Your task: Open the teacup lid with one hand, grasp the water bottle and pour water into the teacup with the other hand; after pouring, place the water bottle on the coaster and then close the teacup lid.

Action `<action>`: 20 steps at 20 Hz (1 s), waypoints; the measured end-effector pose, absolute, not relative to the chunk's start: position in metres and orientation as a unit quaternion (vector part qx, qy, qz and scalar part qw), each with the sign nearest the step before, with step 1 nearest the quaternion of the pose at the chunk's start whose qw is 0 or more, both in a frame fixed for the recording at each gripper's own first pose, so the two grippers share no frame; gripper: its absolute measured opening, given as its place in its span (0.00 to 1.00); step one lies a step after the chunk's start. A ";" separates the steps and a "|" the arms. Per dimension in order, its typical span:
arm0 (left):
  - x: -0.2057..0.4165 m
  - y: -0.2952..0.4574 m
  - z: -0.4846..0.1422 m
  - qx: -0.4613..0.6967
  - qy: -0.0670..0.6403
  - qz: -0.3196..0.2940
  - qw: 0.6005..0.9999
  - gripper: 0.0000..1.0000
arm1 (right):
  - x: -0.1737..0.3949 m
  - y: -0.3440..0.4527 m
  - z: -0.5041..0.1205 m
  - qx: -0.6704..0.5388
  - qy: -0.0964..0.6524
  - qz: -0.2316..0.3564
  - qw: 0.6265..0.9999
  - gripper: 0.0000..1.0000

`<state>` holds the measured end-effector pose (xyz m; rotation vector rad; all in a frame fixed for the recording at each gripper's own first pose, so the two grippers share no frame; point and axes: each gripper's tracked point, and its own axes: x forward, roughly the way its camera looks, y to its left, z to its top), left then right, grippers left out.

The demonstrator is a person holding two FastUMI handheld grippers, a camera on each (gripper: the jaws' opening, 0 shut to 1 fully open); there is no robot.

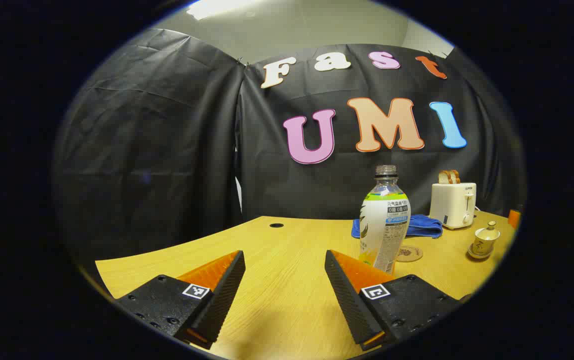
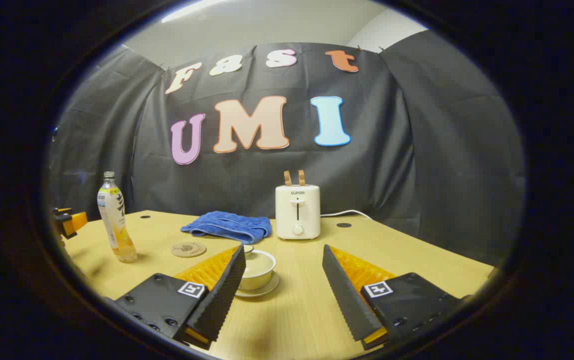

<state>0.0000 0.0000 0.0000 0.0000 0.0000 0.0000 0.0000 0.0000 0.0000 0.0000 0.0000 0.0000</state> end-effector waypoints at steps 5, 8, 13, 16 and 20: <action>0.000 -0.003 0.001 0.003 -0.001 -0.002 1.000 0.93 | 0.000 0.000 0.000 0.000 0.000 0.000 1.000 1.00; 0.000 -0.003 0.000 -0.001 0.000 -0.002 1.000 0.94 | 0.000 0.000 0.000 0.000 0.000 0.000 1.000 1.00; -0.002 -0.003 0.000 0.000 0.000 -0.001 1.000 0.94 | 0.000 0.000 0.000 0.000 0.000 0.001 1.000 1.00; -0.003 -0.003 0.000 -0.001 0.002 0.002 1.000 0.94 | -0.001 0.000 0.000 0.000 0.000 0.002 1.000 1.00; -0.003 -0.003 0.000 -0.001 0.002 0.002 1.000 0.94 | 0.000 0.001 0.000 0.000 0.000 0.004 1.000 1.00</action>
